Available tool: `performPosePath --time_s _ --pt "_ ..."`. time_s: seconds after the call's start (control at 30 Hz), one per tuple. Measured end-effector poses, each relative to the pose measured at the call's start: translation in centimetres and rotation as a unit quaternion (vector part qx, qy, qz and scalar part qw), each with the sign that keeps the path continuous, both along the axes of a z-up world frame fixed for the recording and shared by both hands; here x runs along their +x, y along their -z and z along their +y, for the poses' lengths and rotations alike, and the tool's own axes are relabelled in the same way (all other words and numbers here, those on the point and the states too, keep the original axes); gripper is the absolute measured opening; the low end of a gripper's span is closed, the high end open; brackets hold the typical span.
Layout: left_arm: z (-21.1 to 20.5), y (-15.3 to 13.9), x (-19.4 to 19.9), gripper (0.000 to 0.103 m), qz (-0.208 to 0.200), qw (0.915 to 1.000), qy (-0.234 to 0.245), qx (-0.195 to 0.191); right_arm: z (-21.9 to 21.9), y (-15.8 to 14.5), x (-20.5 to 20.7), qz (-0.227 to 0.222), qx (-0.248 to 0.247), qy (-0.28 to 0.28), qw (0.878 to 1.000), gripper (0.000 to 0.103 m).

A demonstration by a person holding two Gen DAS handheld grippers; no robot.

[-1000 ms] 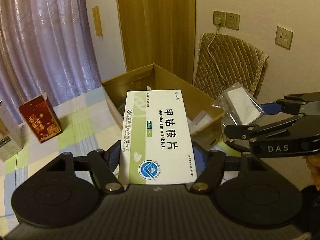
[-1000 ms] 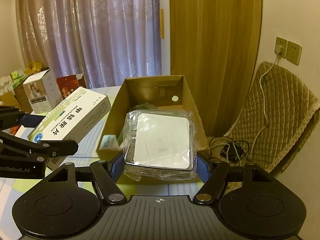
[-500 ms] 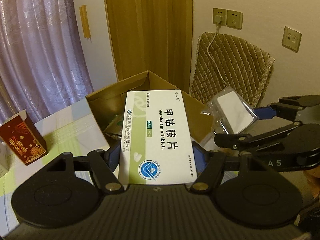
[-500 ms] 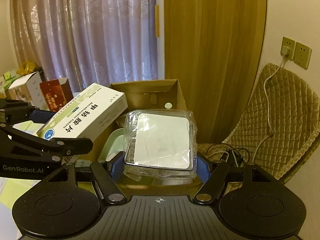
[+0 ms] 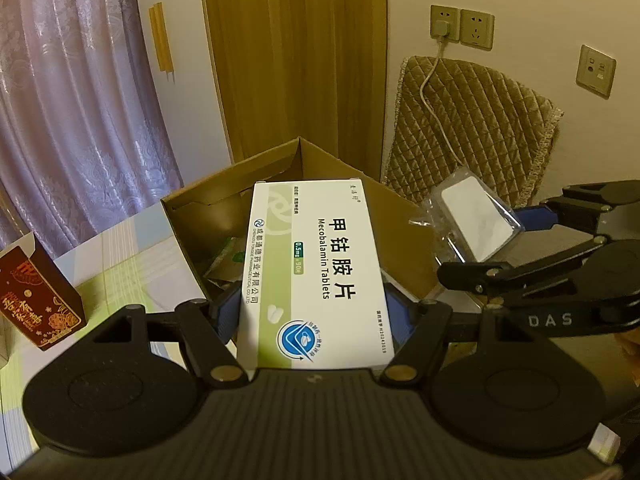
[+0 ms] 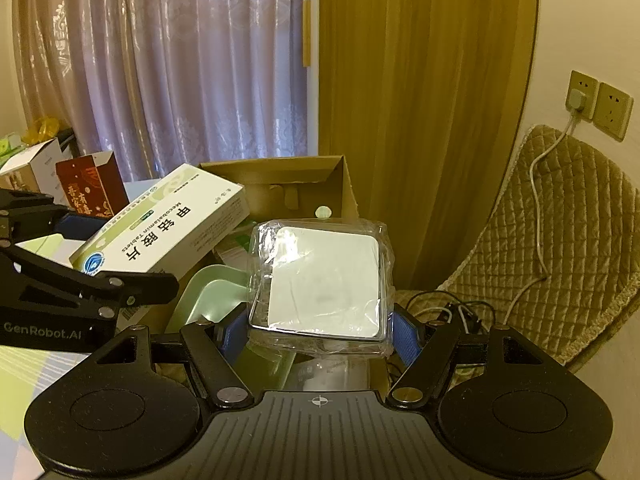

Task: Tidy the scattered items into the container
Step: 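Open the left tool to drop the medicine box into the box, then open the right tool to drop the wrapped white square into the box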

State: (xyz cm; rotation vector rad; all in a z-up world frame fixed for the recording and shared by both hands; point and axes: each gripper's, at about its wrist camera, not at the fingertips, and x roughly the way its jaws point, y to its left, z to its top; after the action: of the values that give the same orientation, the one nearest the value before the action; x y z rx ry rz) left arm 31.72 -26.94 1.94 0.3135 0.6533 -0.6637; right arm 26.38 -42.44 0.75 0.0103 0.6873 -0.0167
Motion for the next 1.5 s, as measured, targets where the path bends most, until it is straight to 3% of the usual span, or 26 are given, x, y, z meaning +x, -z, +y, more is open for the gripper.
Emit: performPosePath --time_s 0.6,0.67,0.7,1.5 --pt "-1.9 0.4 4.4 0.069 -0.015 0.9999 -0.006 -0.004 -0.7 1.2 1.4 0.013 -0.001 -0.001 1.000 0.074" --pt "-1.8 0.7 4.8 0.089 -0.010 0.9998 -0.014 -0.001 -0.7 1.3 1.4 0.014 -0.001 -0.002 1.000 0.074" --pt "-1.6 0.8 4.8 0.090 -0.011 0.9998 -0.015 -0.003 -0.6 1.3 1.4 0.015 -0.001 -0.003 1.000 0.074" --pt "2.9 0.3 3.8 0.089 -0.006 0.9992 -0.038 -0.006 0.8 0.8 2.0 0.009 -0.008 -0.017 1.000 0.074"
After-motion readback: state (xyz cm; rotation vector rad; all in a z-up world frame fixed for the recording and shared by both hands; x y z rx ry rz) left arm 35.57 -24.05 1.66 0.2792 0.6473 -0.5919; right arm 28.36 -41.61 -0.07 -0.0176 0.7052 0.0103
